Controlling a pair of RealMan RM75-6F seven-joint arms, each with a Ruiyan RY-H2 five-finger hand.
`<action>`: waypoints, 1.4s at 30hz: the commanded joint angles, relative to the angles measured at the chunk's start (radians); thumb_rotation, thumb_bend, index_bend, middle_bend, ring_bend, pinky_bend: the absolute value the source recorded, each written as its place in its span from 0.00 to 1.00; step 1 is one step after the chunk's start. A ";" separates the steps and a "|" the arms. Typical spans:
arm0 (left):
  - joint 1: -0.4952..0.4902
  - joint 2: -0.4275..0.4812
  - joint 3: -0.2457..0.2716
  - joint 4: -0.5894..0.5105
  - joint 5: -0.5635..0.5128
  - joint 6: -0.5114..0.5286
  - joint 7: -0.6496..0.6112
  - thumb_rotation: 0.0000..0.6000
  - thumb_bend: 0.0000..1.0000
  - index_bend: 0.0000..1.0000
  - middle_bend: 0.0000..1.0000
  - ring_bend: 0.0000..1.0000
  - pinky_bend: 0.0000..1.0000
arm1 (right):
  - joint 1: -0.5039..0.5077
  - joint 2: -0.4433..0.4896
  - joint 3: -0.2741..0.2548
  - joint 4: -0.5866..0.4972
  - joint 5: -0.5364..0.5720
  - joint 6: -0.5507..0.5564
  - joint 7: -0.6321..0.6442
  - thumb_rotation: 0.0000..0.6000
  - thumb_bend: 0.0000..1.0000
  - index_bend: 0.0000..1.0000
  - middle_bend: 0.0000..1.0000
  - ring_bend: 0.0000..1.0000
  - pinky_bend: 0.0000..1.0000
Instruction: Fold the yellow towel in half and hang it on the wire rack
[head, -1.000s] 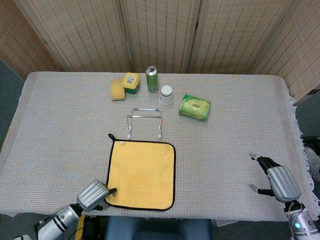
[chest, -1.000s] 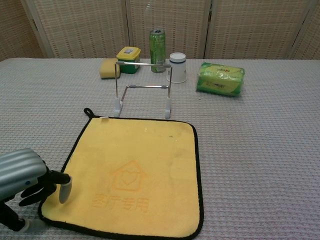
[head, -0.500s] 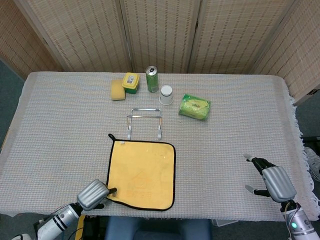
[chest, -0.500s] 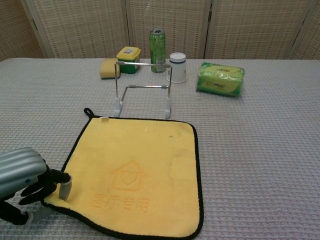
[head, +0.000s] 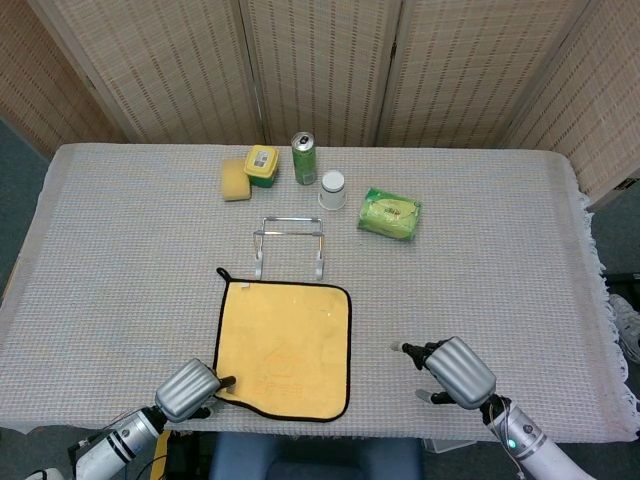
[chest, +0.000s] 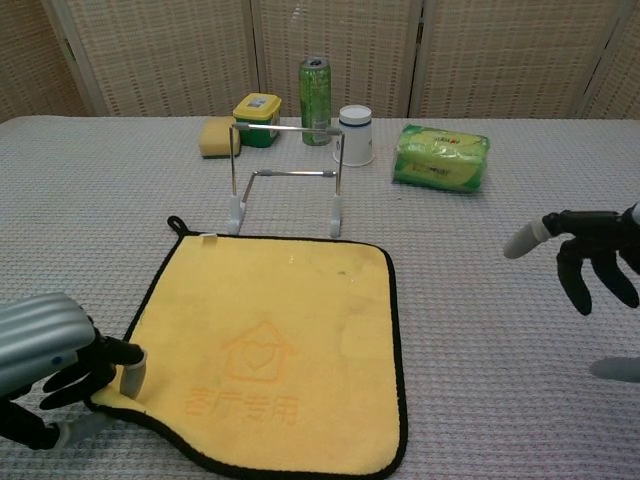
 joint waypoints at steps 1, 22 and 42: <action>0.000 0.006 0.002 -0.009 0.002 0.002 0.007 1.00 0.44 0.53 0.89 0.79 0.87 | 0.061 -0.082 -0.007 0.021 -0.022 -0.087 -0.045 1.00 0.13 0.34 0.85 0.92 1.00; 0.007 0.013 0.007 -0.016 -0.009 0.015 -0.014 1.00 0.44 0.53 0.89 0.79 0.87 | 0.184 -0.325 -0.017 0.141 0.043 -0.251 -0.149 1.00 0.16 0.41 0.90 1.00 1.00; 0.021 0.017 0.012 -0.004 -0.011 0.039 -0.038 1.00 0.44 0.53 0.89 0.79 0.87 | 0.234 -0.403 -0.029 0.194 0.079 -0.262 -0.183 1.00 0.26 0.50 0.90 1.00 1.00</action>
